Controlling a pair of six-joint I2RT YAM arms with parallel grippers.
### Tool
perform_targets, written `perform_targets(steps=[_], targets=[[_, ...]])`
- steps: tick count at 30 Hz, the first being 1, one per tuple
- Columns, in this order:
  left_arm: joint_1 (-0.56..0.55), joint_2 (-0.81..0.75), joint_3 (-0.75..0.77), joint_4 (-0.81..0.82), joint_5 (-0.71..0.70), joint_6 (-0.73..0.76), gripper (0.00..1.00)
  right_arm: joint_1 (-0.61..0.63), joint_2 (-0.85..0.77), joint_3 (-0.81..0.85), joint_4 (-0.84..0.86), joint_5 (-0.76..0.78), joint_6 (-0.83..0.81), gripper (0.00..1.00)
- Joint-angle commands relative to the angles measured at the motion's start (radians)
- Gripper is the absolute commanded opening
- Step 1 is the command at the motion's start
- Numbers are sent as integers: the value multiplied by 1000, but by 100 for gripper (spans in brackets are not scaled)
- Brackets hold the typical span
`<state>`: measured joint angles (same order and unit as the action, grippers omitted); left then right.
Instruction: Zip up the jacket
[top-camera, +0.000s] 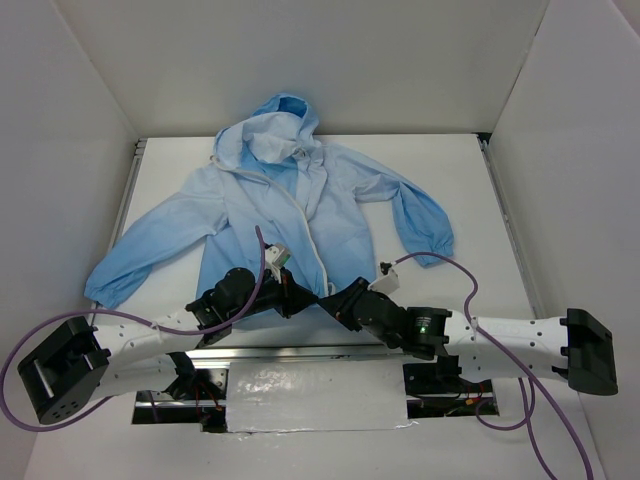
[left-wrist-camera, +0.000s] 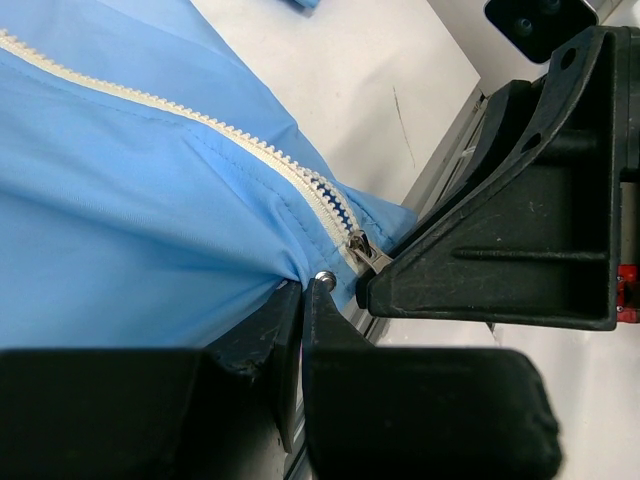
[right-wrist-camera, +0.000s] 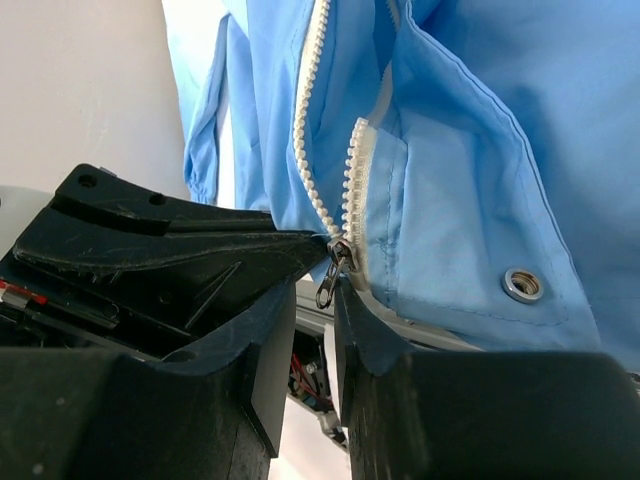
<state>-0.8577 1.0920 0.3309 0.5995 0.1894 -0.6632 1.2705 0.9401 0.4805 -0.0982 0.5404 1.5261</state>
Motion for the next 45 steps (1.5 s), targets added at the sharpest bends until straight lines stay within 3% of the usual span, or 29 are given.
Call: perform_targets(steps=[1, 5, 11, 16, 27, 34, 37, 39, 45], targets=[[-1, -6, -3, 63, 16, -15, 0, 6, 3, -11, -9, 55, 12, 29], [-1, -9, -1, 60, 16, -12, 0, 6, -1, -22, -9, 53, 19, 28], [-1, -11, 0, 54, 13, -13, 0, 7, -12, -39, -17, 52, 37, 17], [-1, -7, 0, 56, 18, -10, 0, 6, -20, -37, -29, 55, 35, 0], [-1, -4, -10, 42, 54, -9, 0, -28, -72, -23, -34, 38, -58, 0], [-27, 22, -18, 56, 97, -15, 0, -241, -100, -77, 135, -290, -193, 0], [-50, 22, -20, 36, 79, -4, 0, -313, -71, -46, 144, -370, -240, 0], [-56, 23, -23, 23, 70, -3, 0, -367, -38, -20, 143, -514, -254, 0], [-81, 49, -23, 13, 65, 4, 0, -408, -37, -37, 143, -520, -253, 0]])
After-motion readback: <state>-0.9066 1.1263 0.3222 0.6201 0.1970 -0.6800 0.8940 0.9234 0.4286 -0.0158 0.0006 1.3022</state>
